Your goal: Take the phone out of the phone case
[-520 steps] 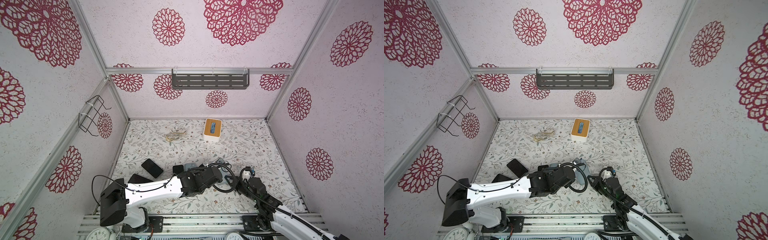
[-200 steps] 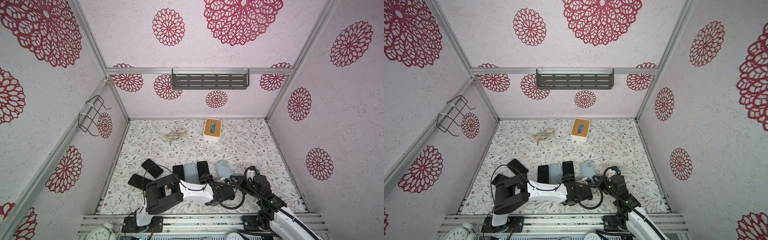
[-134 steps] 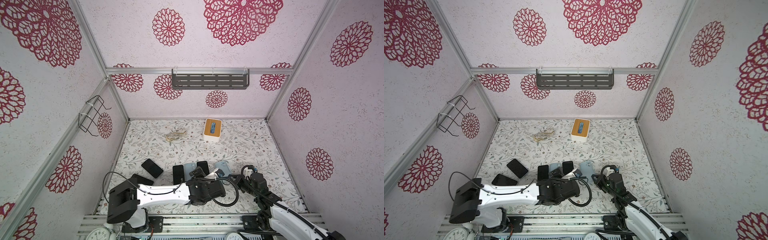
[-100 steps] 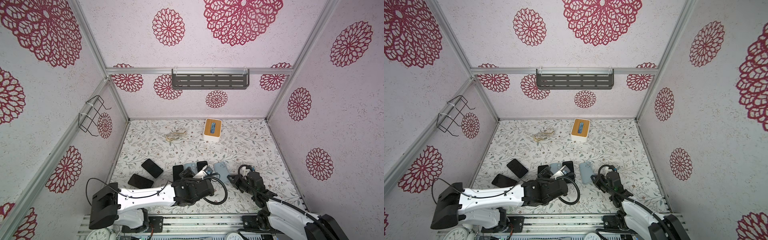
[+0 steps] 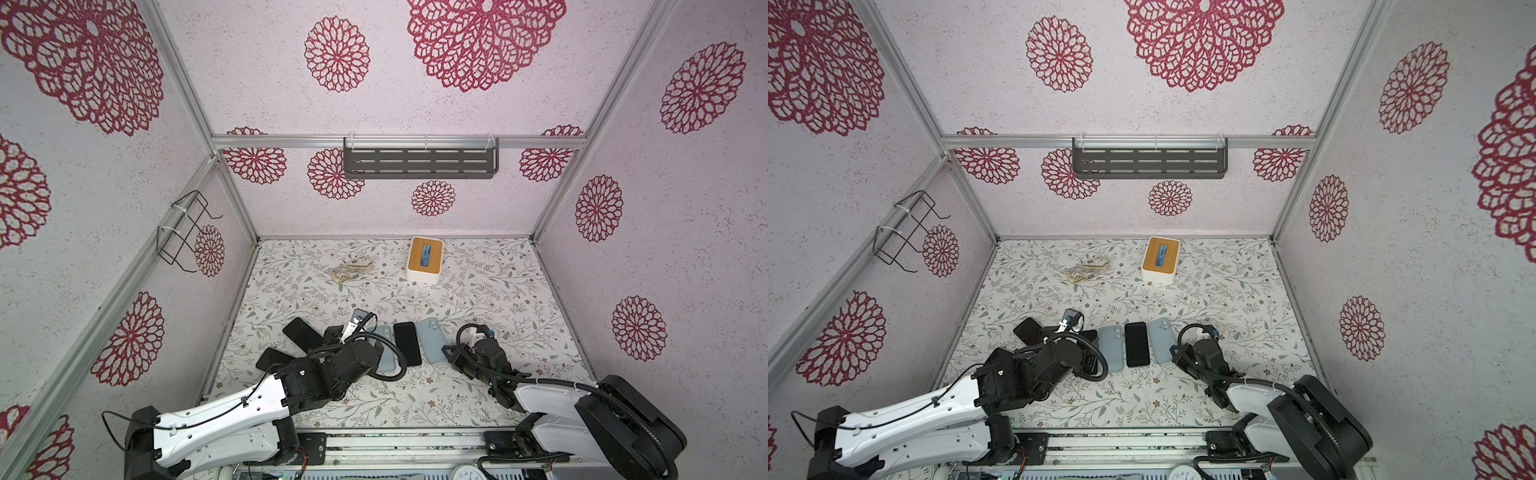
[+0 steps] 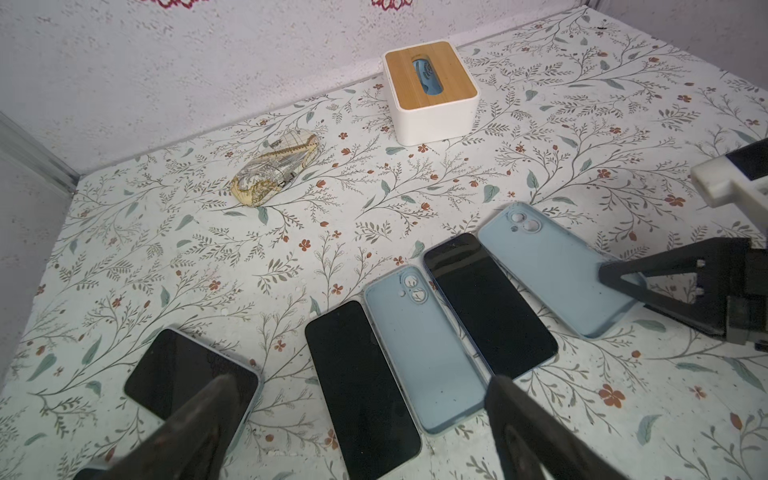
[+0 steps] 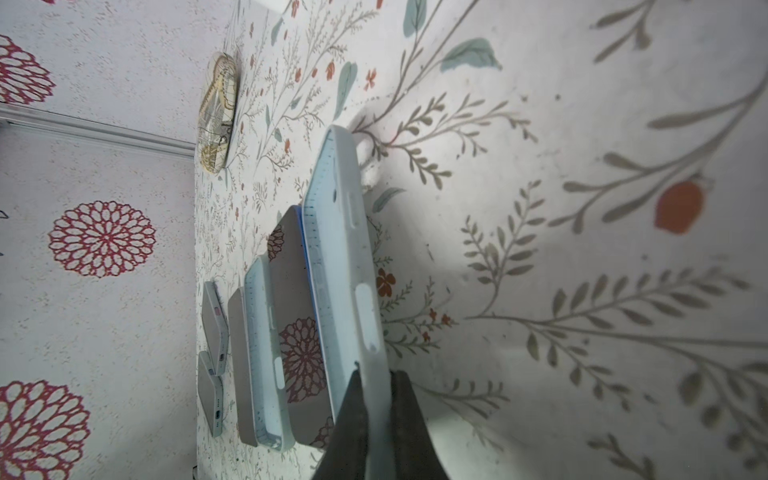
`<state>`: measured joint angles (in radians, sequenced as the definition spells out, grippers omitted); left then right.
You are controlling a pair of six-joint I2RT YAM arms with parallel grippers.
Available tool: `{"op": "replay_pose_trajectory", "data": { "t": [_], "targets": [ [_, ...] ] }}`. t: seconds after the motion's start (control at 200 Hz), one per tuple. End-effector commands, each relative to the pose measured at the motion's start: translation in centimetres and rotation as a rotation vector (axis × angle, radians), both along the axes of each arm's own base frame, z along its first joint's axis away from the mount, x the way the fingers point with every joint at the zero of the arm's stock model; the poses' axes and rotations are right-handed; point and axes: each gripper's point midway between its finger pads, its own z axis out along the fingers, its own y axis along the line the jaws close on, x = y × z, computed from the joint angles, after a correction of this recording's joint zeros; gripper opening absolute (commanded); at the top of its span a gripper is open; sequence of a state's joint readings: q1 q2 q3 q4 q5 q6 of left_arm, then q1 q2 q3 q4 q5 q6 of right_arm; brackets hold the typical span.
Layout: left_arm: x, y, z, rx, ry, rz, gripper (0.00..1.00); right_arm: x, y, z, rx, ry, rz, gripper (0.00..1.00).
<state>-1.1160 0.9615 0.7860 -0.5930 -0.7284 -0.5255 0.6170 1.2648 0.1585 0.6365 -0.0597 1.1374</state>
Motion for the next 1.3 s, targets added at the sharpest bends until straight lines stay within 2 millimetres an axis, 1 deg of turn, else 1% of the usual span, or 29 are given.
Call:
{"op": "replay_pose_trajectory", "data": {
  "t": [0.0,0.105,0.26,0.42,0.545,0.576,0.641,0.716,0.791,0.821,0.876,0.931,0.971,1.021,1.066,1.091,1.106,1.206,1.291],
  "targets": [
    [0.1,0.1,1.3,-0.043,0.005,0.024,0.97,1.8,0.6,1.9,0.040,-0.078,-0.052,0.00],
    [0.3,-0.1,1.4,-0.042,0.007,0.029,0.97,1.7,1.2,1.6,0.035,-0.067,-0.038,0.00],
    [0.4,-0.1,1.6,-0.049,-0.001,0.039,0.97,0.8,2.3,0.7,0.039,-0.037,-0.008,0.00],
    [0.6,0.0,2.2,-0.062,-0.008,0.046,0.97,-0.1,3.5,0.7,0.070,-0.034,0.021,0.00],
    [0.6,0.0,2.5,-0.067,-0.008,0.045,0.97,-0.7,3.7,0.3,0.045,-0.021,0.035,0.00],
    [0.7,0.0,2.5,-0.068,-0.008,0.049,0.97,-0.9,3.8,0.2,0.051,-0.018,0.041,0.04],
    [0.8,0.1,2.5,-0.073,-0.006,0.055,0.97,-1.3,4.0,0.1,0.052,-0.010,0.057,0.20],
    [0.9,0.4,2.2,-0.079,0.007,0.074,0.97,-1.7,4.3,0.1,0.046,0.001,0.082,0.36],
    [1.2,1.2,1.9,-0.089,0.027,0.119,0.97,-2.1,4.2,0.0,0.034,0.012,0.096,0.51],
    [1.4,1.6,1.6,-0.093,0.044,0.139,0.97,-2.3,4.1,0.0,0.022,0.014,0.104,0.59],
    [1.8,2.3,0.9,-0.111,0.083,0.176,0.97,-2.5,3.8,0.1,-0.012,0.016,0.115,0.69],
    [2.1,3.1,0.2,-0.129,0.117,0.213,0.97,-2.8,3.2,0.2,-0.062,0.017,0.128,0.74],
    [2.3,3.8,-0.1,-0.142,0.132,0.242,0.97,-2.9,2.9,0.6,-0.093,0.006,0.135,0.77],
    [2.6,4.6,-0.5,-0.165,0.149,0.274,0.97,-3.1,2.1,1.0,-0.139,-0.003,0.134,0.83],
    [2.8,5.2,-0.8,-0.196,0.158,0.296,0.97,-3.3,1.2,1.2,-0.188,-0.004,0.132,0.90],
    [2.9,5.5,-0.8,-0.218,0.161,0.306,0.97,-3.4,0.7,1.5,-0.211,-0.009,0.129,0.97],
    [3.0,5.7,-0.9,-0.228,0.161,0.315,0.97,-3.4,0.5,1.7,-0.221,-0.019,0.126,0.99],
    [3.4,7.6,-1.2,-0.297,0.168,0.395,0.97,-3.7,-0.8,2.9,-0.288,-0.050,0.134,0.99],
    [3.9,9.4,-1.7,-0.348,0.189,0.475,0.97,-3.9,-1.3,4.4,-0.319,-0.093,0.153,0.99]
  ]
}}
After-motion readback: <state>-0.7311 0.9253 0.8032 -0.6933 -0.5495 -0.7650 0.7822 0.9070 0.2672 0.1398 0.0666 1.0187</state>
